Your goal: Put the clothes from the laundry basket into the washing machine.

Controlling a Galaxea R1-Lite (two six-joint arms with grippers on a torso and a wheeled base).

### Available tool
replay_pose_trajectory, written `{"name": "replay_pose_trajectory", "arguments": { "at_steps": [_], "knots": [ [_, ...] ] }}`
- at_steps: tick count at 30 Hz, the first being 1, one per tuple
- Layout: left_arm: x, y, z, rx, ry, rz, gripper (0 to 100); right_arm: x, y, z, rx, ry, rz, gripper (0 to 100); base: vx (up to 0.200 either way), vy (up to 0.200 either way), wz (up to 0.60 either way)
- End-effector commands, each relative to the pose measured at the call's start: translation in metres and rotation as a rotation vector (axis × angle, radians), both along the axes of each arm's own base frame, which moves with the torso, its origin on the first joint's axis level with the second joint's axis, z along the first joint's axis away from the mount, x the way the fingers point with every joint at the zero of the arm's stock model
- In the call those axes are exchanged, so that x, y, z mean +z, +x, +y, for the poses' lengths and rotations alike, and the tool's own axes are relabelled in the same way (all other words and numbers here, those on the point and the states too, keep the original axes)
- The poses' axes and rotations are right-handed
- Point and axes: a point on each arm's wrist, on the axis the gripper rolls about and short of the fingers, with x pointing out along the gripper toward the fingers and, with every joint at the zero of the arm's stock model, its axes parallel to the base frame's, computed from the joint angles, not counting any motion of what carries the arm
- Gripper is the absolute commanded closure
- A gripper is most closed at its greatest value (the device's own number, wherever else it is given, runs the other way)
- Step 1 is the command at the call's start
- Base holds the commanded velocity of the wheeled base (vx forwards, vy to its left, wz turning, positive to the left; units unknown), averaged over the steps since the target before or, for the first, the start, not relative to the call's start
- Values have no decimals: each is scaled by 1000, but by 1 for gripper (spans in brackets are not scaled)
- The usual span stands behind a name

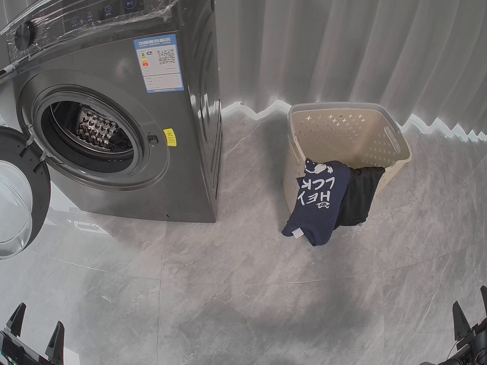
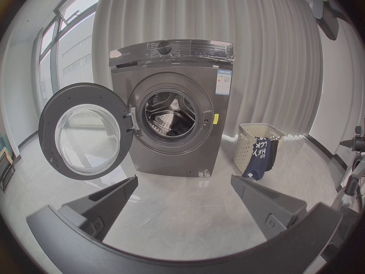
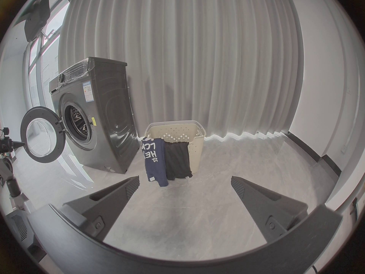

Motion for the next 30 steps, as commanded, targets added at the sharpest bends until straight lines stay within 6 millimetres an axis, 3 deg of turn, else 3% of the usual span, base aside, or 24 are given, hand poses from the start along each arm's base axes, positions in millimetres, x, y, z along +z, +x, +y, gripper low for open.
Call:
{"name": "replay_pose_trajectory", "arguments": {
  "at_steps": [1, 24, 30],
  "knots": [
    [-5, 0, 0, -1, -2, 4, 0, -5, 0, 0, 0, 0, 2, 0, 0, 0, 0],
    [-5, 0, 0, -1, -7, 3, 0, -5, 0, 0, 0, 0, 2, 0, 0, 0, 0],
    [-5, 0, 0, -1, -10, 4, 0, -5, 0, 0, 0, 0, 2, 0, 0, -200, 0]
  ]
}}
